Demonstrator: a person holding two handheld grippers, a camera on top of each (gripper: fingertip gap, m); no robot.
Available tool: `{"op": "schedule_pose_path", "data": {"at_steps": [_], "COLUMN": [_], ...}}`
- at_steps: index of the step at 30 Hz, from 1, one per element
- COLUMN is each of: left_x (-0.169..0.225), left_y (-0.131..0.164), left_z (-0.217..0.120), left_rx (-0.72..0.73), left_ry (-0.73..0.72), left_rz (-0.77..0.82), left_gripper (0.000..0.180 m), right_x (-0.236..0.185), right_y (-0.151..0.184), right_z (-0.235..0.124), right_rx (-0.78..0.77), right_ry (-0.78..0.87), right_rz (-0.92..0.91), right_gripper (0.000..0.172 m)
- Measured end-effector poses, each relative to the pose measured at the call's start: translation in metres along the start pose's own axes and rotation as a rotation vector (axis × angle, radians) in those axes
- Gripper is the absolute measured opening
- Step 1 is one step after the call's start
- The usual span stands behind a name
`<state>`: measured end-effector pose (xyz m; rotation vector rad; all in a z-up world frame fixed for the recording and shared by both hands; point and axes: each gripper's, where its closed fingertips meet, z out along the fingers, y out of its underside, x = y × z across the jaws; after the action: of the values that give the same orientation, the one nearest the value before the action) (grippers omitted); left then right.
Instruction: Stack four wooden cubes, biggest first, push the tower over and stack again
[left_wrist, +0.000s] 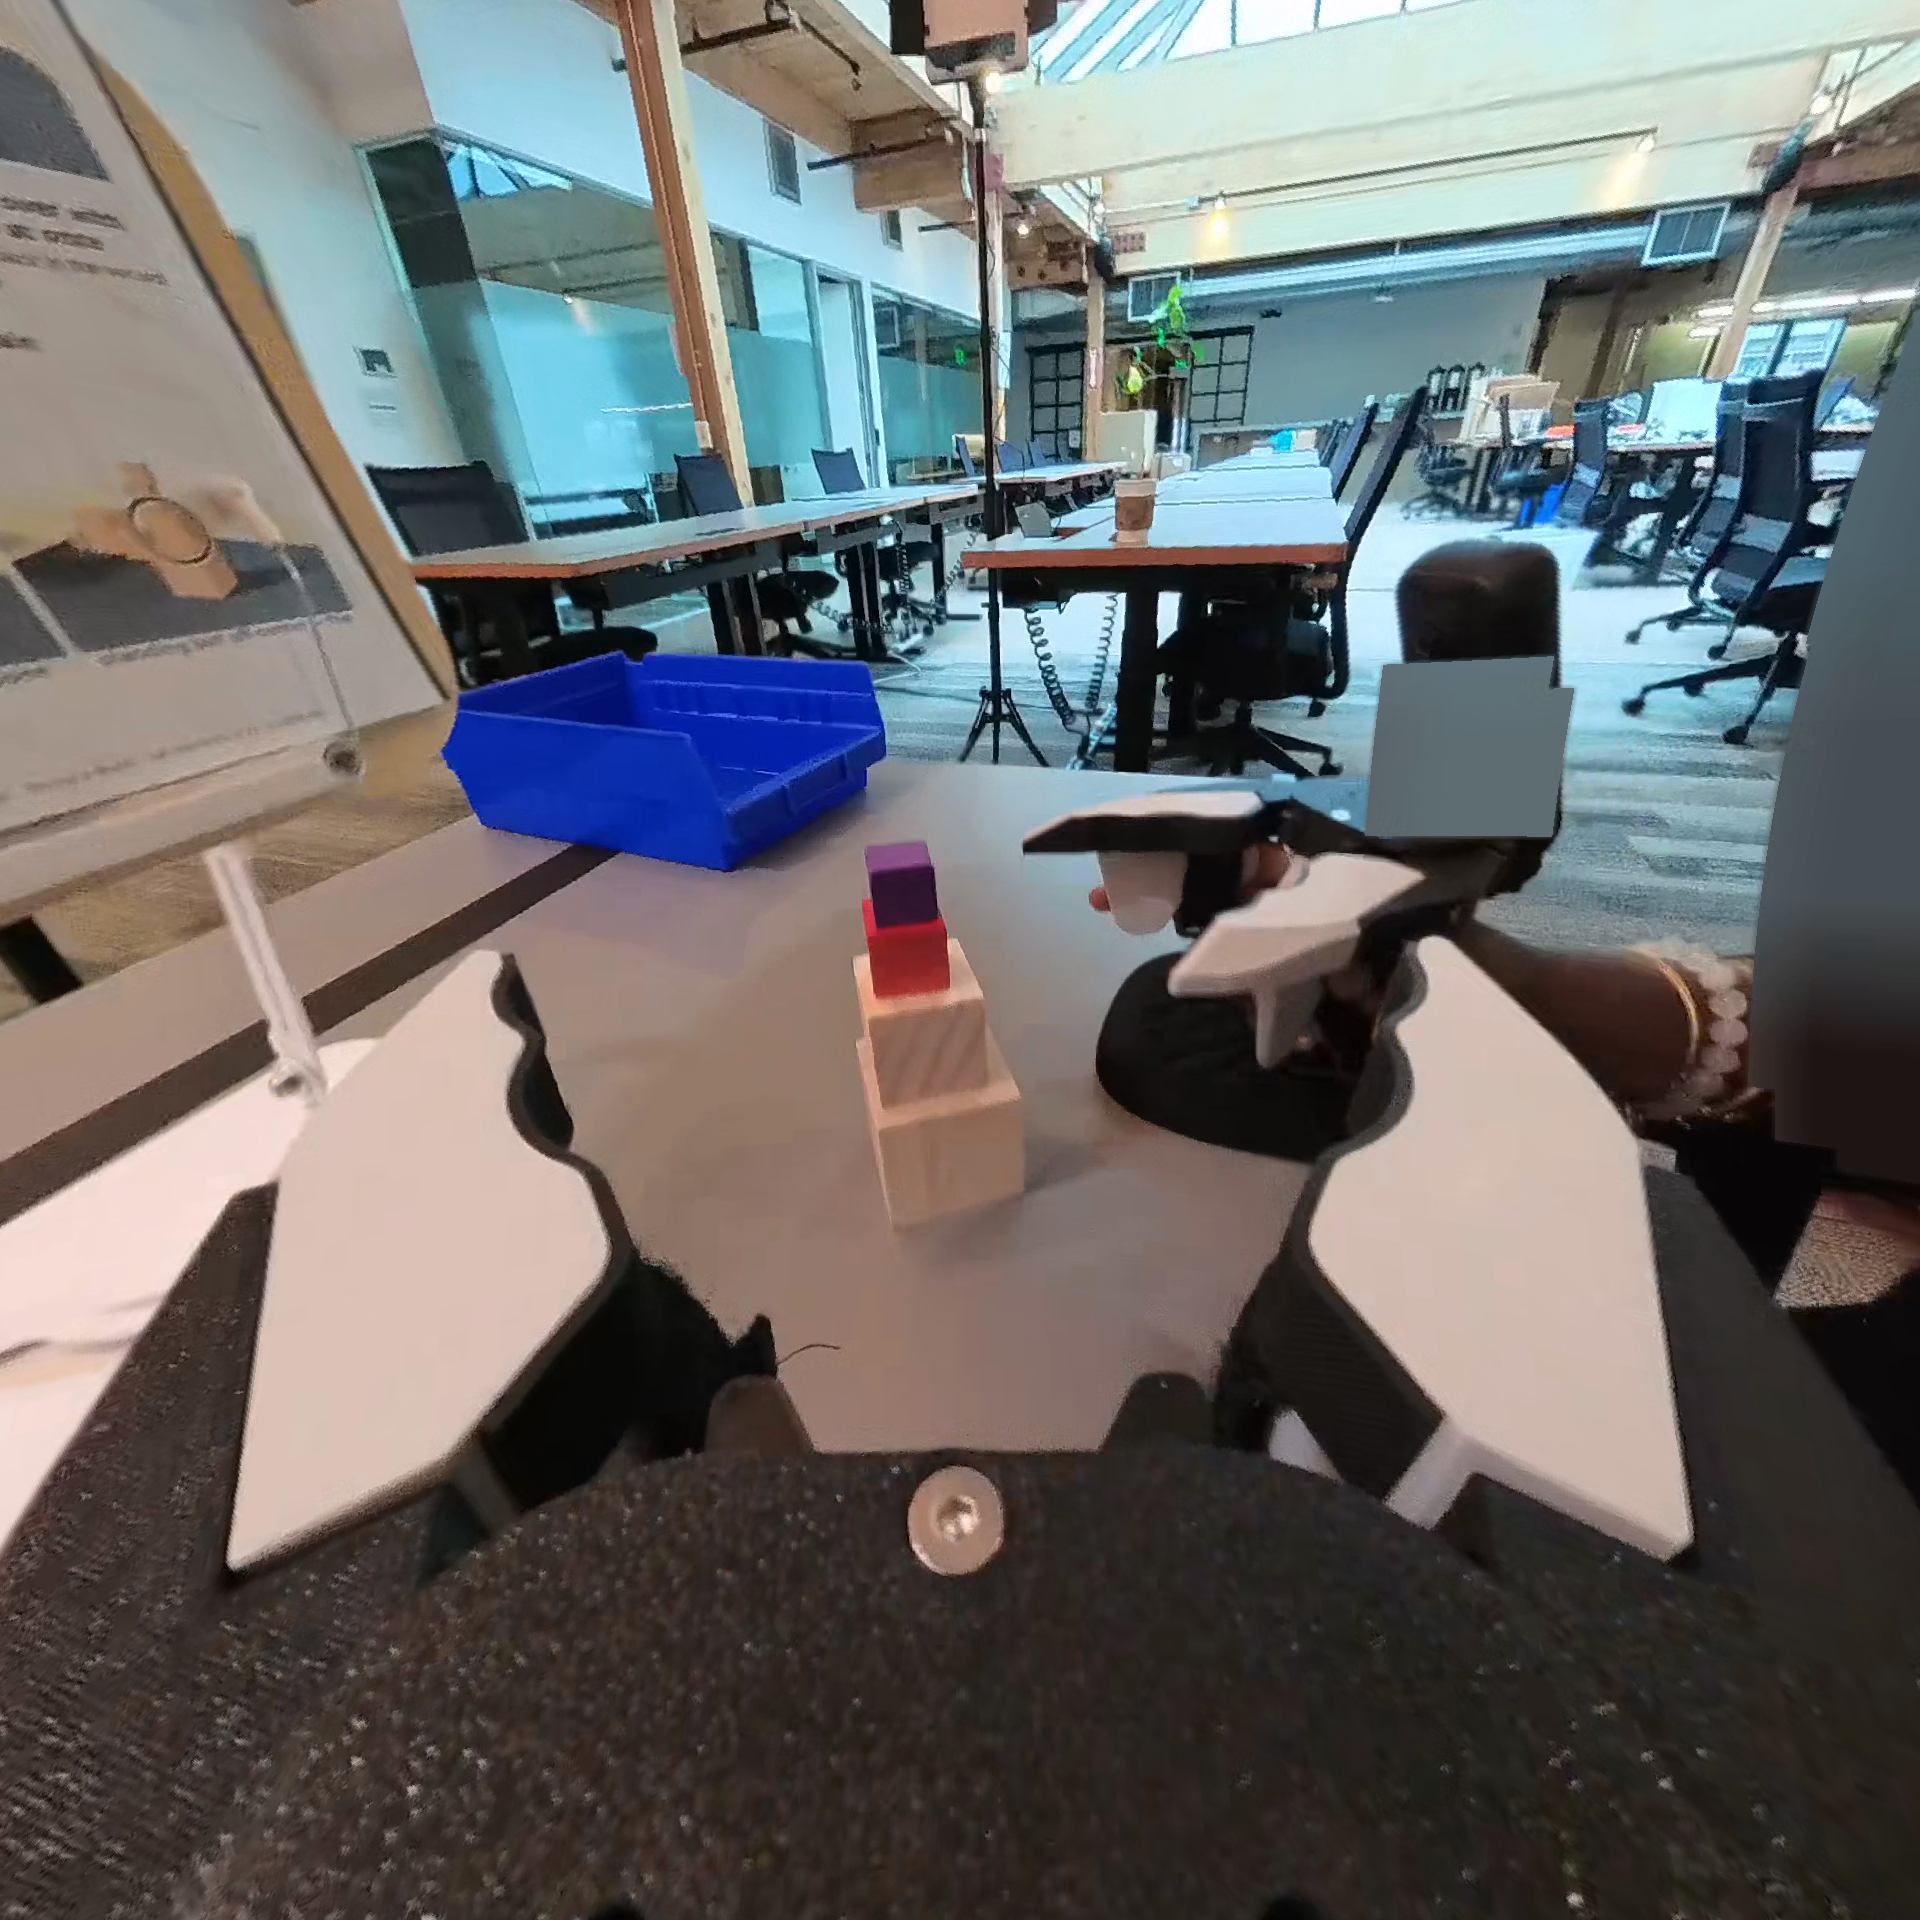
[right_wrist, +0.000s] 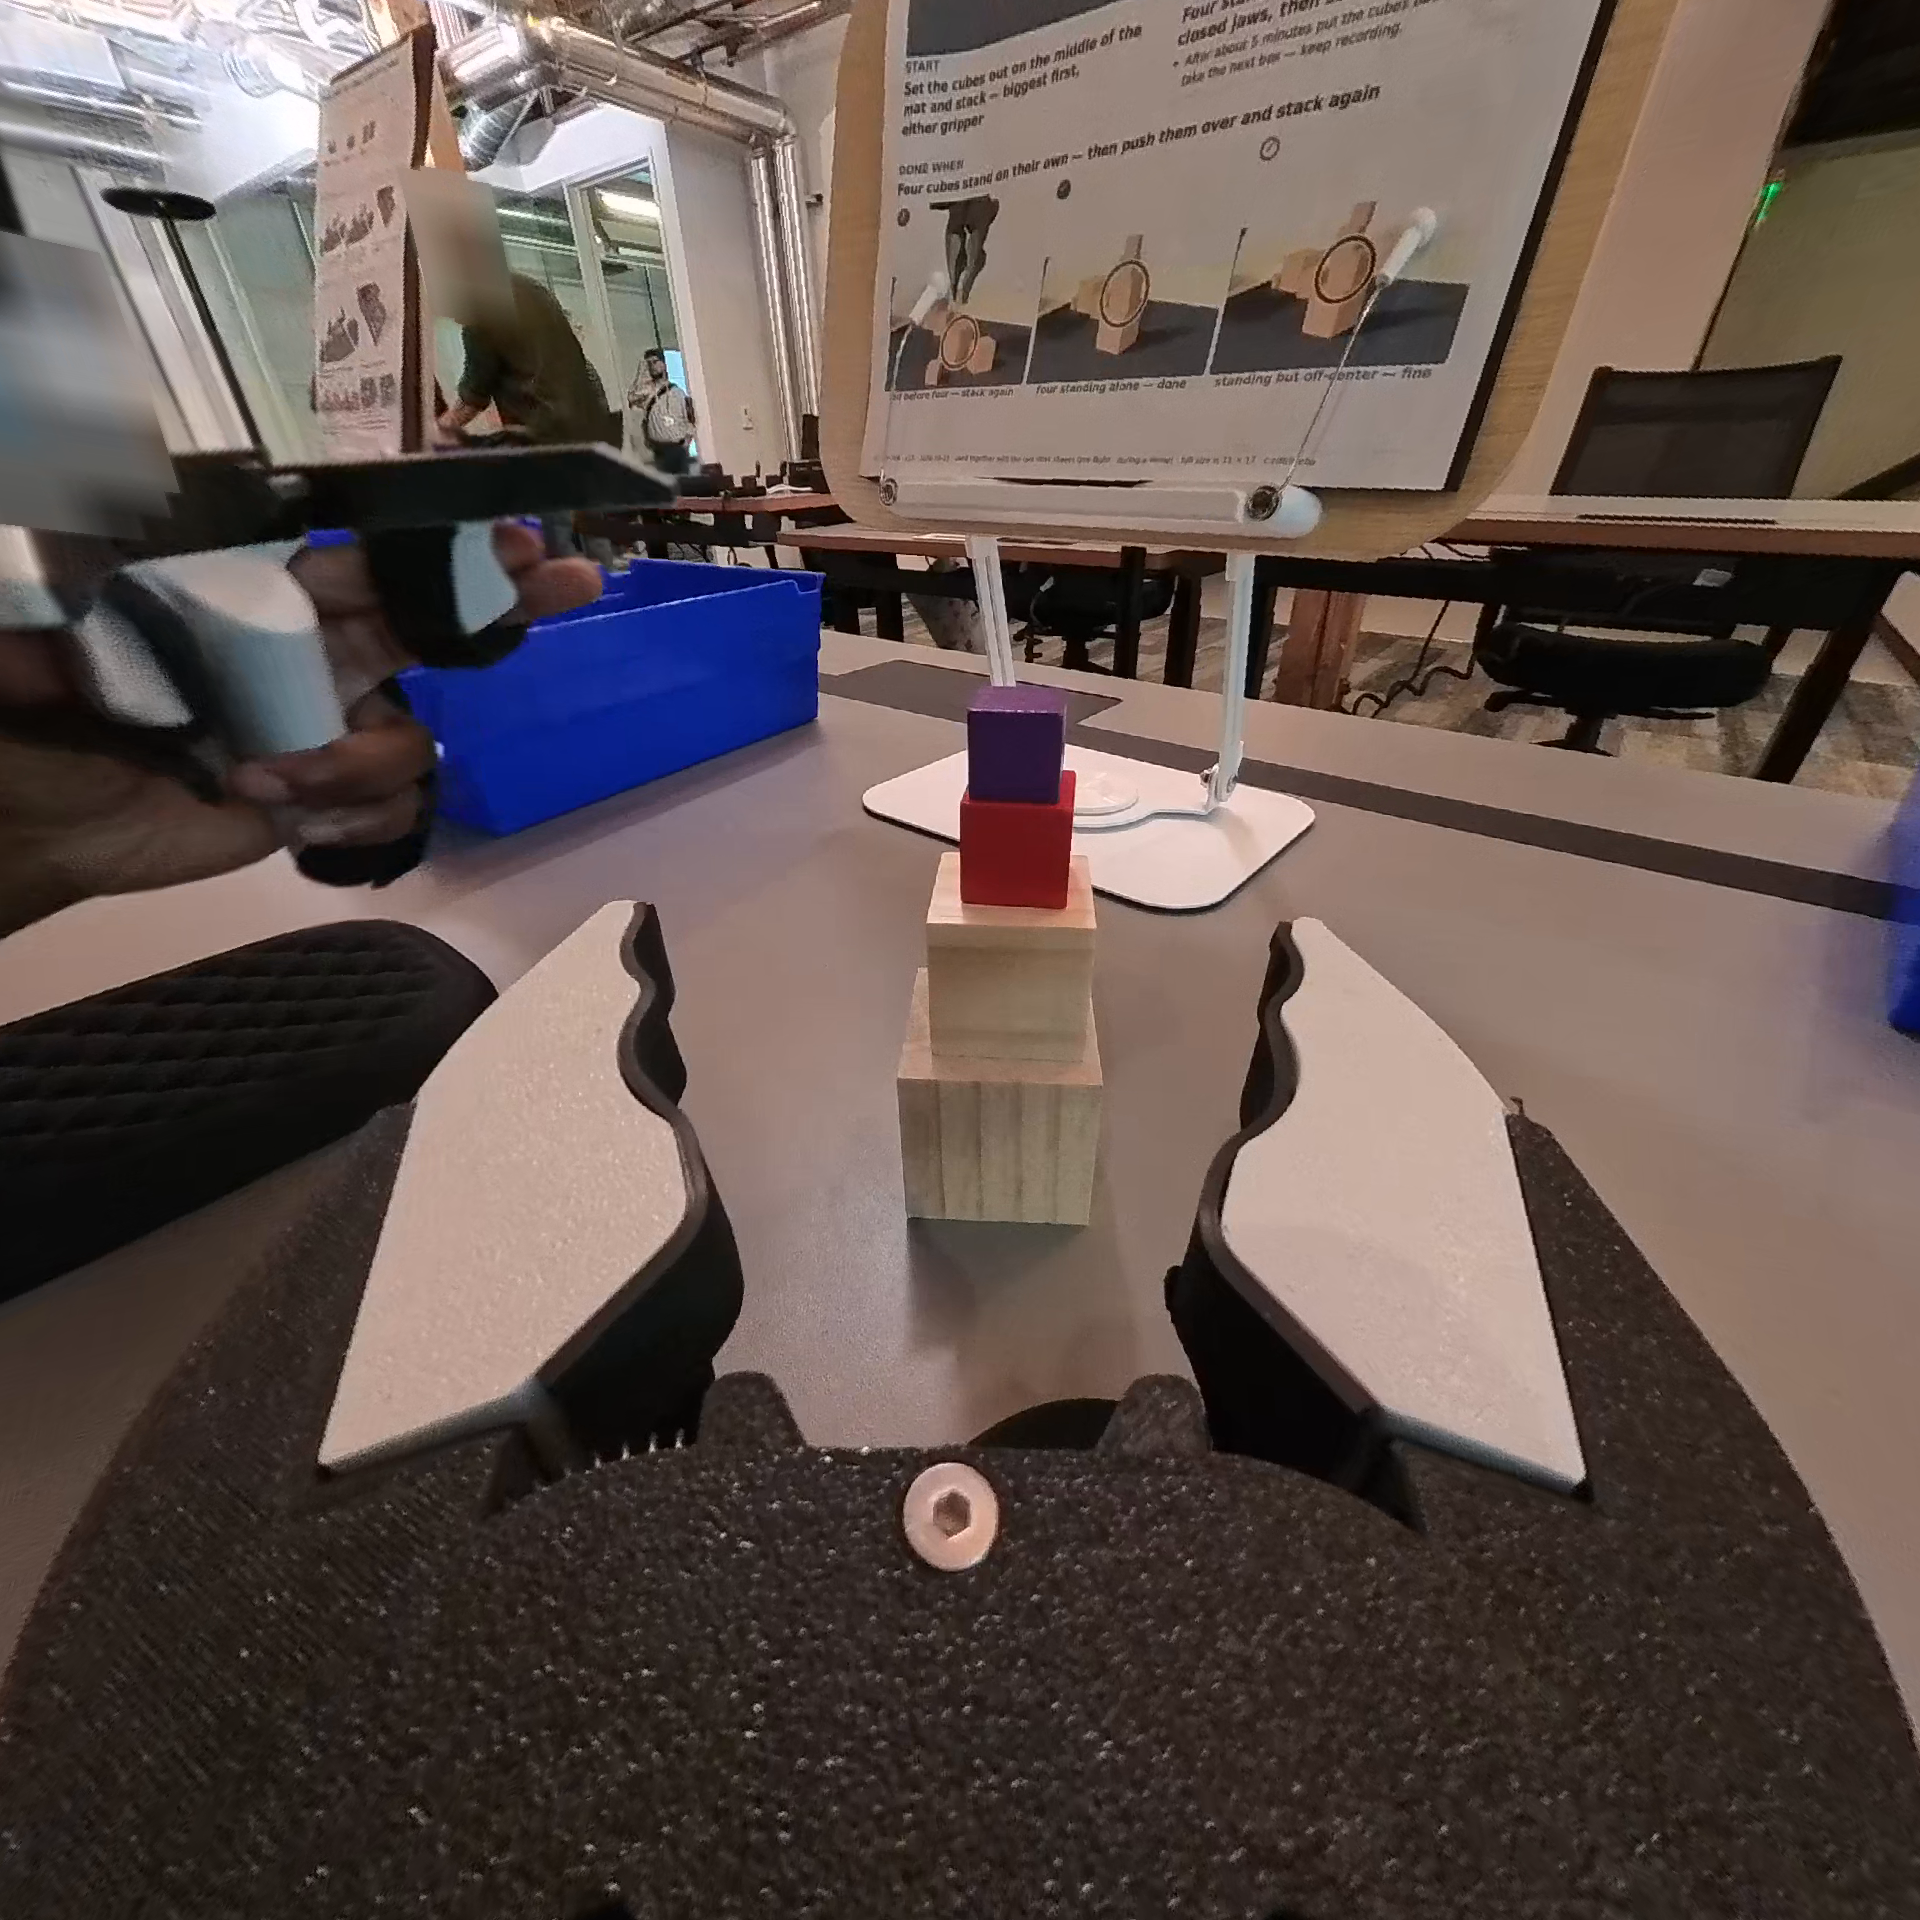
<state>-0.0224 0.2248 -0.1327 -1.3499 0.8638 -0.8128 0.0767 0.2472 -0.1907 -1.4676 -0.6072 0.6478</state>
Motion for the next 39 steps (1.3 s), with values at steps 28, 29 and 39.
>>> {"op": "schedule_pose_path", "data": {"at_steps": [28, 29, 39], "left_x": [0.006, 0.006, 0.008], "left_y": [0.045, 0.045, 0.05], "left_z": [-0.056, -0.056, -0.052], "left_rx": [0.064, 0.06, 0.025], "left_ry": [-0.058, -0.056, -0.052], "left_rz": [-0.004, -0.007, 0.006], "left_gripper": [0.134, 0.135, 0.14], "right_x": [-0.005, -0.005, 0.012], "right_y": [0.004, 0.003, -0.008], "right_z": [0.003, 0.003, 0.0], "right_rx": [-0.029, -0.029, -0.274], "right_ry": [-0.007, -0.014, -0.376], "right_rz": [-0.043, -0.04, -0.289], "right_gripper": [0.102, 0.103, 0.104]}}
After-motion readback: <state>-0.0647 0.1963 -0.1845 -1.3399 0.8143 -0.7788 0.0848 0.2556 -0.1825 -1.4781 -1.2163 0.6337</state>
